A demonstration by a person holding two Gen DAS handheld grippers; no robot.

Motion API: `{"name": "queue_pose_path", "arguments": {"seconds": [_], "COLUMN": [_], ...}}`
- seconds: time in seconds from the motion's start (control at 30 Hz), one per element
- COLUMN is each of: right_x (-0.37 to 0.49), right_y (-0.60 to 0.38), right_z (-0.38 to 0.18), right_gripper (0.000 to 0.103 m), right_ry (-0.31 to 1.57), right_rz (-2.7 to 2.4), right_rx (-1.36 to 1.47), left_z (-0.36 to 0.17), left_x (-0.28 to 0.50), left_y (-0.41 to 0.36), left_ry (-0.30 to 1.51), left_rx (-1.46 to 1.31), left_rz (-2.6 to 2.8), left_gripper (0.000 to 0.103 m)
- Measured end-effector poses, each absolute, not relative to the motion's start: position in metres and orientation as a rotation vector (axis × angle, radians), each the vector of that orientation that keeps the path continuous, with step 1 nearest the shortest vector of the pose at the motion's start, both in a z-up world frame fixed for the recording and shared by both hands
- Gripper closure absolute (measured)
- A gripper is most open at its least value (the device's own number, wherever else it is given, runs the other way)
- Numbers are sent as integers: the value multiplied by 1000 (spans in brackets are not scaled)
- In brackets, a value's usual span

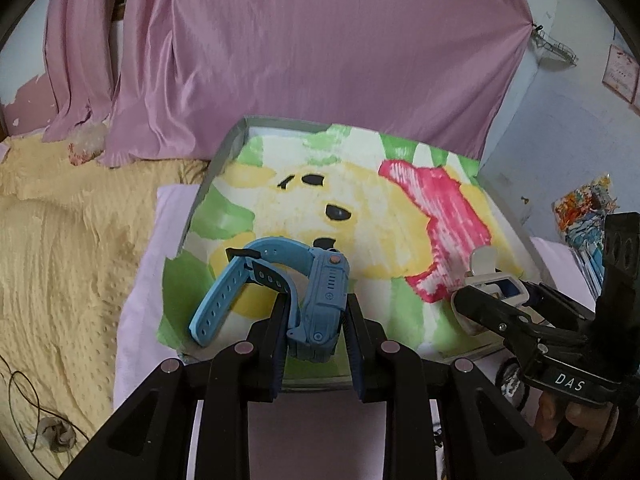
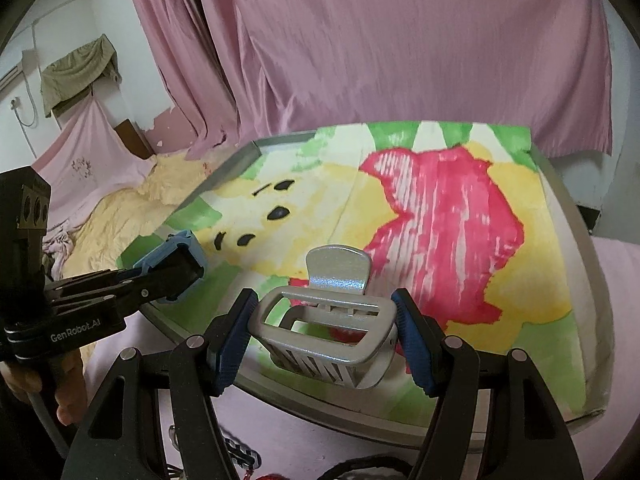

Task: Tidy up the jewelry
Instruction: 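Carry the blue watch with the left gripper while the right gripper carries the clip into the tray, then open the left gripper over the tray while the right gripper releases the white clip there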

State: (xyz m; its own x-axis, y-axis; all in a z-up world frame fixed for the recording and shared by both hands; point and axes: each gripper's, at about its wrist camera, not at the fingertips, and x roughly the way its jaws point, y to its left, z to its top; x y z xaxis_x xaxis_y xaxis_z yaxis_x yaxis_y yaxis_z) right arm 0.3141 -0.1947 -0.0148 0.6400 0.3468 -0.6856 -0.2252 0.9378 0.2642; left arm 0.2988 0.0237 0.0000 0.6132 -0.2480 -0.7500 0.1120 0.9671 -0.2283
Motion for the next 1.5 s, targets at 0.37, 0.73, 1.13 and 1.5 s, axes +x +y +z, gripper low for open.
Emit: {"name": "queue_pose_path", "arguments": {"seconds": [0.37,0.73,1.13,1.5], "right_x": [310,258,175,122], "right_y": [-204,-226,-254,-266], "right_z": [-20,6,30,36], "right_gripper": [37,13,2,2], "right_ry": [817,635,420,308], "right_rz": [311,237,132,74], "right_rx": [199,210,164,106], "left_z": [1,20,31,26], "left_x": [289,249,182,135], "left_y": [22,22,11,-4], "left_ry": [864,709,516,407], "left_rx": [-173,-205,-228,-170], "left_rz": [-209,-198,-157,-88], "left_gripper": [70,33,3,1]}}
